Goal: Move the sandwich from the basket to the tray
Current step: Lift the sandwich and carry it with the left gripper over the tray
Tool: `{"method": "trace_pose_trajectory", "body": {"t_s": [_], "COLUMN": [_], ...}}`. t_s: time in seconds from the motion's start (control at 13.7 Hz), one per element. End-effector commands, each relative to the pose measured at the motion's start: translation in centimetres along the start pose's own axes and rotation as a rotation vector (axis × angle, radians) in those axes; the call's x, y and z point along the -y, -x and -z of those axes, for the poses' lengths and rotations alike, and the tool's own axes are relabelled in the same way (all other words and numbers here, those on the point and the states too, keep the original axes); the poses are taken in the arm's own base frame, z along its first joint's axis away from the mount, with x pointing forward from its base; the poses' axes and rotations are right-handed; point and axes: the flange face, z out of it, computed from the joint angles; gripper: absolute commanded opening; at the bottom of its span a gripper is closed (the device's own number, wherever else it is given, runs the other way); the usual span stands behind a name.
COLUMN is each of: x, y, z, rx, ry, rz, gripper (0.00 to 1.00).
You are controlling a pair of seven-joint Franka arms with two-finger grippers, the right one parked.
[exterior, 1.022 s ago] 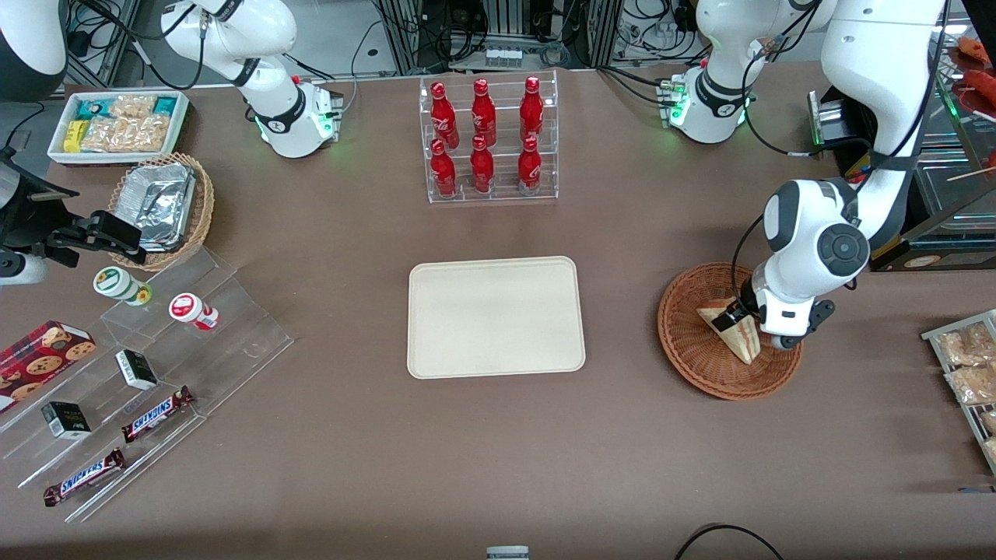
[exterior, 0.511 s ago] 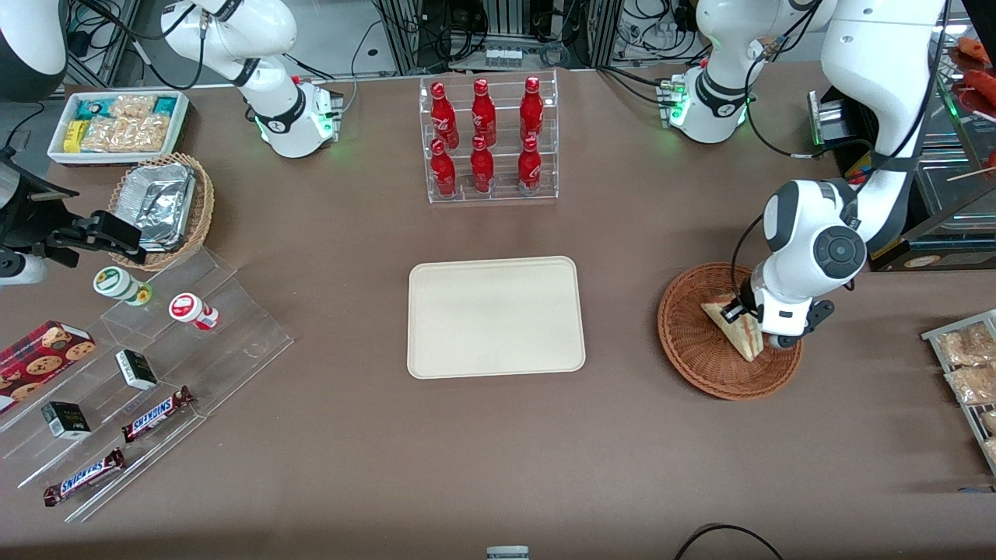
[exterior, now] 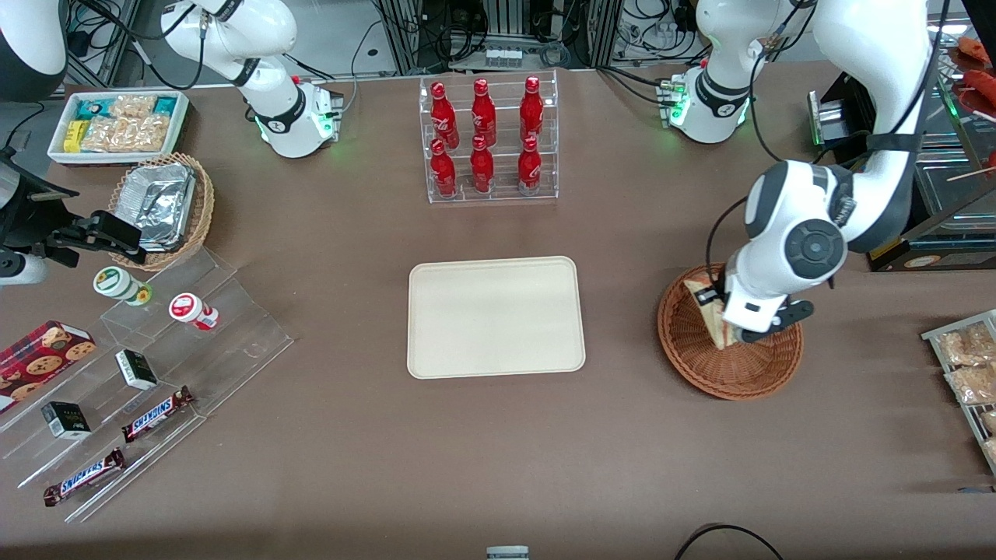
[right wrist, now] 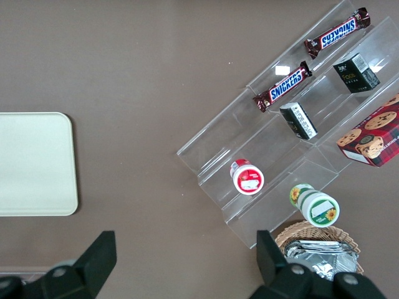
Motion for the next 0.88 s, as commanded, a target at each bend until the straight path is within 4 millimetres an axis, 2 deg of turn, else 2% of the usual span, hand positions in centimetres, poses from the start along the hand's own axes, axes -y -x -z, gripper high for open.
{"method": "trace_pose_trajectory", "body": {"t_s": [0.0, 0.22, 0.36, 0.58, 0.8], "x": [-4.6, -10.5, -15.8, -21.4, -27.6], "y": [1.5, 3.7, 6.8, 9.5, 13.5], "z": [0.6, 0.0, 0.1, -0.9, -2.3], "rx": [0.004, 0.034, 0.037, 0.006, -0.013], "ry": [0.014, 0.057, 0.075, 0.062, 0.067], "rz": [-0.102, -0.136, -0.159, -0.144, -0.132], "gripper": [0.0, 0.0, 0.0, 0.0, 0.0]}}
